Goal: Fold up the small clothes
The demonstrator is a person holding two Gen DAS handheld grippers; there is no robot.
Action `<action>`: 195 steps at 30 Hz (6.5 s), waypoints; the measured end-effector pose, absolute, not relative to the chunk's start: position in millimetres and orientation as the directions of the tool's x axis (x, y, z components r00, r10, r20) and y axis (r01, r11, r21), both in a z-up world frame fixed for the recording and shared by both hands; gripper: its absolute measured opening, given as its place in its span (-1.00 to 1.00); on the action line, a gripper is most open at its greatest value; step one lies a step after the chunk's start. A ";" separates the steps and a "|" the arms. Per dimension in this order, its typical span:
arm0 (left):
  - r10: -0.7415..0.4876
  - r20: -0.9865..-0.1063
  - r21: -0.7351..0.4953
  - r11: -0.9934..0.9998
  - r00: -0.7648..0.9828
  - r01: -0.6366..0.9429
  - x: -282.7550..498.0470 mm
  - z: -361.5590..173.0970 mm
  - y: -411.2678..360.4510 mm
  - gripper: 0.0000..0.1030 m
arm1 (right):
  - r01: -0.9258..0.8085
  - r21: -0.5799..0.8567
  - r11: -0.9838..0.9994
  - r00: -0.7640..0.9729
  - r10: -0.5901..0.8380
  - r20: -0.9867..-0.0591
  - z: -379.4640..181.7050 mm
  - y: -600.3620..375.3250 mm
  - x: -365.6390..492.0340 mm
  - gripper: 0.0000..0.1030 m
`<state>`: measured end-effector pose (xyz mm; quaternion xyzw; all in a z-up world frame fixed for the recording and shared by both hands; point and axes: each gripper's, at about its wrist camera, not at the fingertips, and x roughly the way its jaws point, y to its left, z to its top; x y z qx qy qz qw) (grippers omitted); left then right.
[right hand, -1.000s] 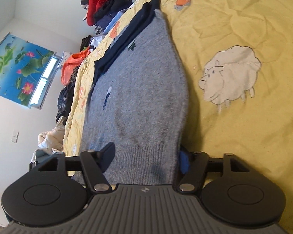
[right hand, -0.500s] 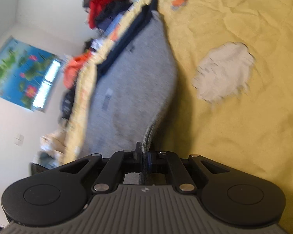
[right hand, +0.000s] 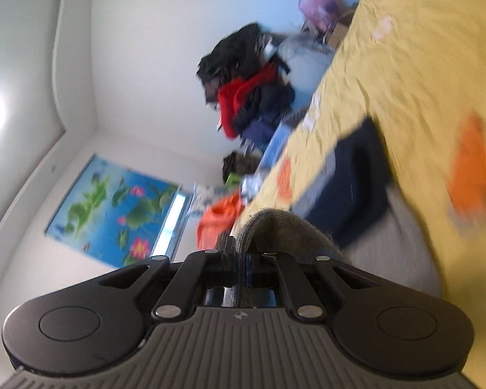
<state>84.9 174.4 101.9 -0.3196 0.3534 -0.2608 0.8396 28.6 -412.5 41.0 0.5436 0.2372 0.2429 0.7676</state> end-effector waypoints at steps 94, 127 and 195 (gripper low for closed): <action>-0.457 -0.503 -0.813 0.538 0.734 -0.222 -72.9 14.3 179.0 -0.91 | 0.036 0.858 0.513 0.739 0.564 -0.368 -13.6 -345.7 -68.9 -0.71; -0.180 -0.696 -0.278 0.960 0.696 -0.030 92.4 2.8 133.6 0.47 | -0.037 0.388 0.921 0.667 0.313 -0.677 -2.6 -321.1 80.8 0.37; -0.022 -0.589 -0.124 0.990 0.808 -0.064 -51.3 32.4 83.1 0.25 | -0.167 0.000 0.986 0.797 0.135 -0.588 -10.3 -214.8 -39.7 0.75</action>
